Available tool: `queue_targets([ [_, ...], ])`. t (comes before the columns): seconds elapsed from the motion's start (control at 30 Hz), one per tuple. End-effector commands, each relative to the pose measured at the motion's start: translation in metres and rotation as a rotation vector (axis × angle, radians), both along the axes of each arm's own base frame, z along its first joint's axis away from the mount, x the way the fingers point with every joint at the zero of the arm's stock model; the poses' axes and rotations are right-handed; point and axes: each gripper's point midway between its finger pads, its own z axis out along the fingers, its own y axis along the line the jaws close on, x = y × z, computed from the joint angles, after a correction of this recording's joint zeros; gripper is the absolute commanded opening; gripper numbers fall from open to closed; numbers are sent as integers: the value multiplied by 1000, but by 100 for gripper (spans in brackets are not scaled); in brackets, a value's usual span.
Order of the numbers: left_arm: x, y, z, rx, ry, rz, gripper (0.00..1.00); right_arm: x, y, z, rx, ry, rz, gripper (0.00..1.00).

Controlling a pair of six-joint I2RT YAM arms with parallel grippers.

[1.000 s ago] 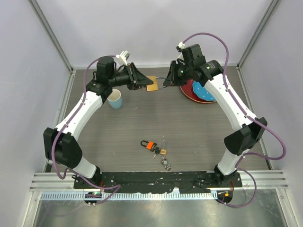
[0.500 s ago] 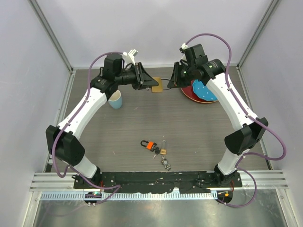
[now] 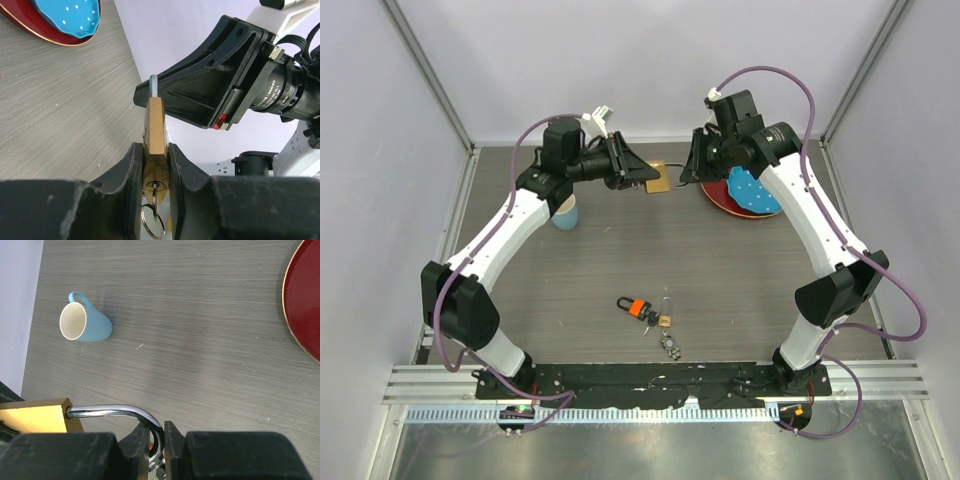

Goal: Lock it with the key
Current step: Lock the lock.

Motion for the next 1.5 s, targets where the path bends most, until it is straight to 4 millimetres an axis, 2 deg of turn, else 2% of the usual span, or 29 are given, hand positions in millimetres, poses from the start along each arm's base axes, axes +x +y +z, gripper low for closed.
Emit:
queue_targets([
  [0.0, -39, -25, 52, -92, -183, -168, 0, -17, 43, 64, 210, -102, 129, 1],
  [0.2, -35, -25, 35, -54, -176, -143, 0, -24, 46, 77, 247, -104, 147, 1],
  [0.33, -34, -33, 32, -63, -167, -154, 0, -25, 45, 72, 234, -98, 148, 2],
  [0.63, -39, -44, 68, -194, -212, -181, 0, -24, 52, 61, 211, -96, 154, 1],
  [0.73, -39, -48, 72, -240, -202, -190, 0, -23, 52, 63, 214, -102, 152, 2],
  [0.87, -37, -54, 67, -242, -185, -205, 0, -24, 54, 70, 226, -109, 160, 1],
  [1.13, -28, -58, 33, -129, -165, -185, 0, -35, 66, 88, 304, -91, 218, 1],
  [1.3, -28, -64, 27, -126, -158, -190, 0, -38, 68, 91, 322, -82, 232, 1],
  [1.47, -31, -73, 30, -137, -163, -211, 0, -39, 69, 92, 330, -87, 241, 2],
])
